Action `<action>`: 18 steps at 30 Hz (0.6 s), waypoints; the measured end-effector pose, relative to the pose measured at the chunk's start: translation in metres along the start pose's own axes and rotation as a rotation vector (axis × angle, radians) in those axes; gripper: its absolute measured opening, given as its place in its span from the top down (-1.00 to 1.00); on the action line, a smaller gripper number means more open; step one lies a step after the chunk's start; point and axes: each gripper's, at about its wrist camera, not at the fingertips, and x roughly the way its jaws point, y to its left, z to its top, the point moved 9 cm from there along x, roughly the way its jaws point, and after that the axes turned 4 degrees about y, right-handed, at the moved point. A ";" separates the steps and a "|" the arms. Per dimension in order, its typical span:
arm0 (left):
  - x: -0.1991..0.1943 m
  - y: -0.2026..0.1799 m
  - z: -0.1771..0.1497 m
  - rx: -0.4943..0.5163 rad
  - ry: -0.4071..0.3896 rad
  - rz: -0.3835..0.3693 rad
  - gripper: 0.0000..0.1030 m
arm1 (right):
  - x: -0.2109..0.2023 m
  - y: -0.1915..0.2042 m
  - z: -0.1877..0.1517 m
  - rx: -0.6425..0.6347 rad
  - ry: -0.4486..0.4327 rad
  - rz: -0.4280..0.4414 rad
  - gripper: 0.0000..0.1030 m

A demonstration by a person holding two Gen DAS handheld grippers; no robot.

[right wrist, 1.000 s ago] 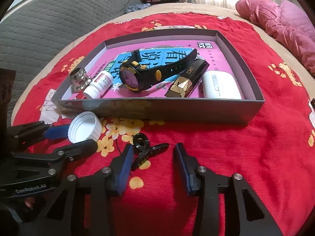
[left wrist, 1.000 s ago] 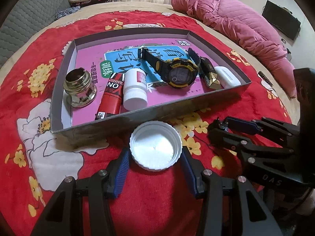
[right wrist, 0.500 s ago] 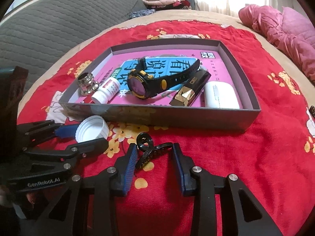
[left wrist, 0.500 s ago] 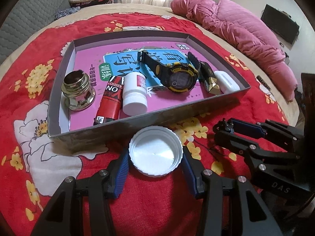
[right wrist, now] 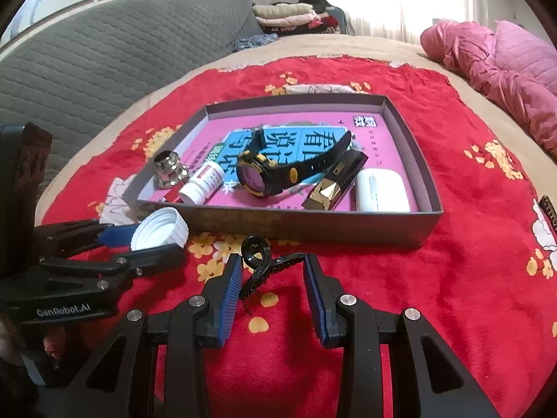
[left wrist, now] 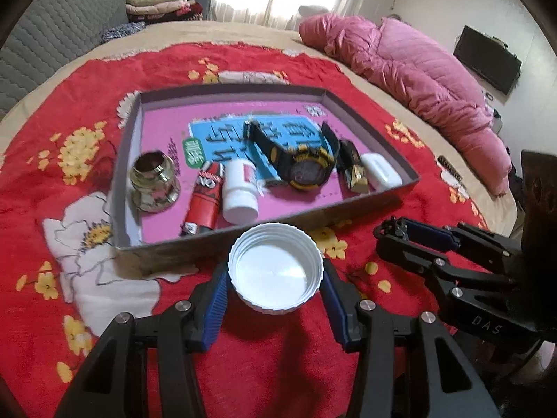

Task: Organize rigid objects
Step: 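Grasp the white bottle cap with the left tool while the right tool grasps the black hair clip, then carry the cap into the box with the left tool while the right carries the clip over the earbud case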

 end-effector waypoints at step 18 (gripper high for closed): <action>-0.033 0.045 0.029 -0.089 -0.150 0.050 0.03 | -0.024 -0.014 0.022 0.046 -0.098 -0.020 0.29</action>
